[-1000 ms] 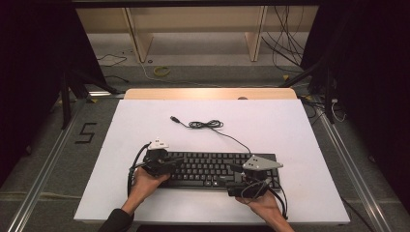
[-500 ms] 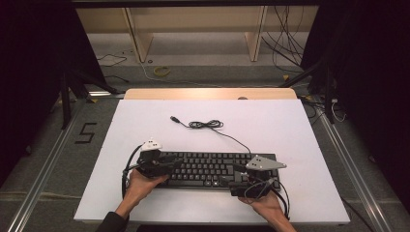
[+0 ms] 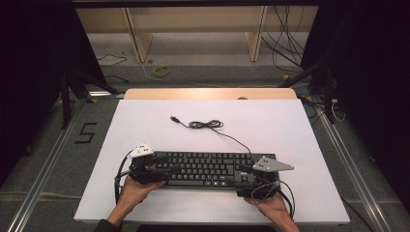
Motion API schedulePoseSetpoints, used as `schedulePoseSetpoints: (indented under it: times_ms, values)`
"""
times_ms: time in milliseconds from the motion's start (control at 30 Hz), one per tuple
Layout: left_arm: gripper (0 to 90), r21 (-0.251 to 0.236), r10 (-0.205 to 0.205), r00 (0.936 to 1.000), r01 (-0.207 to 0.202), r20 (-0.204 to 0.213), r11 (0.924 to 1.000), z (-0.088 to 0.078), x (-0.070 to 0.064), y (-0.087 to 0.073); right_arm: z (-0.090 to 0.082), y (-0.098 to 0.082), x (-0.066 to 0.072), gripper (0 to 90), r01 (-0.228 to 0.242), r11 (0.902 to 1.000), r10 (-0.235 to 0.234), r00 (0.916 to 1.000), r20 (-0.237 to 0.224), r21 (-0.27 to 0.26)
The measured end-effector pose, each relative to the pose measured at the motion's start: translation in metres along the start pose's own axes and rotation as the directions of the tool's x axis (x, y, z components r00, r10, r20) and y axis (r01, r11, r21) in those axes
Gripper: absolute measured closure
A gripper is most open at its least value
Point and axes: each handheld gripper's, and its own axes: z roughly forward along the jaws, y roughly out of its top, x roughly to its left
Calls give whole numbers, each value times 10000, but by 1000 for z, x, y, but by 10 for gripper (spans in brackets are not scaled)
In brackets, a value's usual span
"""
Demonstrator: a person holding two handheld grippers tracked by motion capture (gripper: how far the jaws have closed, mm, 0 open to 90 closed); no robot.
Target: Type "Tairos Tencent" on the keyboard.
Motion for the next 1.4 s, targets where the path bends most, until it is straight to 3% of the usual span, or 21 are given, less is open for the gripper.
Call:
schedulePoseSetpoints:
  times_ms: [500, 933, 1400]
  values:
    - [267, -569, 123, 9994, -103, 336, 9983, -19, -8, -16, -19, -12, -11, 278, -43, 9998, 49, 9993, 365, -180]
    - [245, -668, 281, 9993, -265, 227, 9974, -30, -14, -31, -33, -23, -18, 273, -59, 9996, 76, 9981, 604, -274]
    - [236, -832, 208, 9997, -197, 130, 9963, -33, -11, -33, -37, -26, -19, 267, -69, 9993, 94, 9977, 669, -376]
